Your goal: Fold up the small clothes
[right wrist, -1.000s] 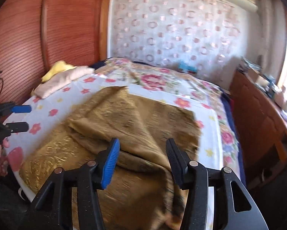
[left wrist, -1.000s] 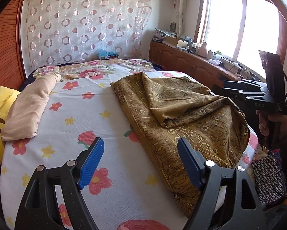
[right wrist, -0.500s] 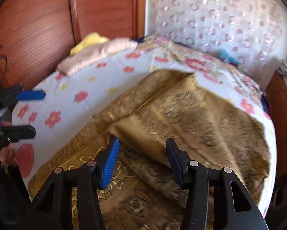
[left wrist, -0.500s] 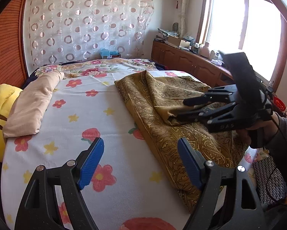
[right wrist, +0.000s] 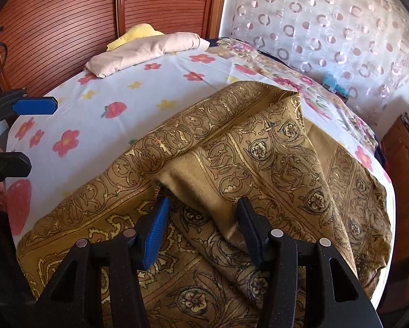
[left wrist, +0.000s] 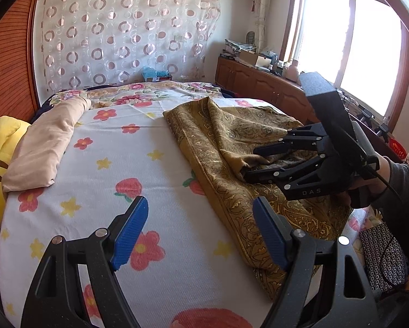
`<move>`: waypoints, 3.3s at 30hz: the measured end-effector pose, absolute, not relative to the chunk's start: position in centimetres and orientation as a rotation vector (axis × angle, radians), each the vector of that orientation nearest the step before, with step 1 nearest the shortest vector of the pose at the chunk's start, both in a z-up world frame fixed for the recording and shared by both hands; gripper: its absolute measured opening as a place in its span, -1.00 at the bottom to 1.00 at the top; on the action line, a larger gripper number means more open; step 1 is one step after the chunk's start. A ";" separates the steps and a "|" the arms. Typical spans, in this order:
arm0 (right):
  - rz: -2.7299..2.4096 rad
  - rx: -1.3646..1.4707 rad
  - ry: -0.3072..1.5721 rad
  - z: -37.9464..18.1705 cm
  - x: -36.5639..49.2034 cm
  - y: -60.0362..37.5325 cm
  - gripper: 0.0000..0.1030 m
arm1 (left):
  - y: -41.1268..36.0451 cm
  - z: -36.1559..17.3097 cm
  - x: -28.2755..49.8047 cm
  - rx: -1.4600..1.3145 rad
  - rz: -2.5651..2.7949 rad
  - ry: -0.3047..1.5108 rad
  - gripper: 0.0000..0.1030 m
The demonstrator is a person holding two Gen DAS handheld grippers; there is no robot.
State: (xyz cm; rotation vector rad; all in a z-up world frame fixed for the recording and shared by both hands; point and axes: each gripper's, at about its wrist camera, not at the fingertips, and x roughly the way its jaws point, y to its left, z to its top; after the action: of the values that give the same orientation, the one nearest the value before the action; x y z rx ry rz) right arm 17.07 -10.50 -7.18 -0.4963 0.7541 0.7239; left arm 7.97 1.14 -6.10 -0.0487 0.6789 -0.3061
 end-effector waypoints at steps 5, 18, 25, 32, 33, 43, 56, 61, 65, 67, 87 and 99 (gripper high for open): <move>0.695 -0.546 0.714 -6.4 16.3 -10.9 -0.87 | 1.0 -6.2 8.0 -0.047 -0.309 0.680 0.55; 0.368 -0.343 0.603 1.8 24.0 -20.1 -0.90 | 0.5 -6.5 8.0 -0.045 -0.321 0.683 0.55; 0.150 -0.258 0.703 -0.2 29.6 -21.8 -0.84 | 0.0 -6.7 7.9 -0.036 -0.331 0.693 0.55; 0.180 -0.192 0.721 -0.3 28.3 -22.7 -0.77 | -0.2 -6.9 7.8 -0.032 -0.340 0.702 0.55; 0.196 -0.201 0.709 -0.1 27.3 -22.7 -0.77 | -0.2 -7.0 7.7 -0.032 -0.340 0.702 0.55; 0.345 -0.220 0.638 -2.5 14.4 -25.7 -0.13 | -0.2 -8.2 6.4 -0.021 -0.339 0.743 0.55; 0.309 -0.177 0.687 -4.8 5.6 -28.5 -0.13 | -1.3 -9.2 4.2 0.009 -0.356 0.786 0.55; 0.327 -0.155 0.699 -4.7 4.7 -28.5 -0.40 | -1.8 -9.7 3.8 0.011 -0.395 0.799 0.54; 0.337 -0.155 0.676 -3.9 4.9 -27.9 -0.85 | -2.2 -9.9 3.7 -0.006 -0.435 0.811 0.10; 0.329 -0.142 0.640 -3.5 4.5 -28.1 -0.90 | -2.5 -9.8 3.5 -0.007 -0.452 0.812 -0.19; 0.269 -0.115 0.636 -3.4 4.5 -29.8 -0.92 | -2.7 -8.0 1.6 -0.048 -0.500 0.784 -0.95; 0.223 -0.105 0.688 -4.2 5.5 -29.7 -0.08 | -2.8 -8.7 2.3 -0.043 -0.475 0.819 -0.95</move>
State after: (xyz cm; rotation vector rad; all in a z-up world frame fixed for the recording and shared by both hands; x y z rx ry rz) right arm 5.52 -29.65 -4.24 -0.1048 0.6876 0.2229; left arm 2.30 -2.76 -8.73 -0.0426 0.8186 -0.4752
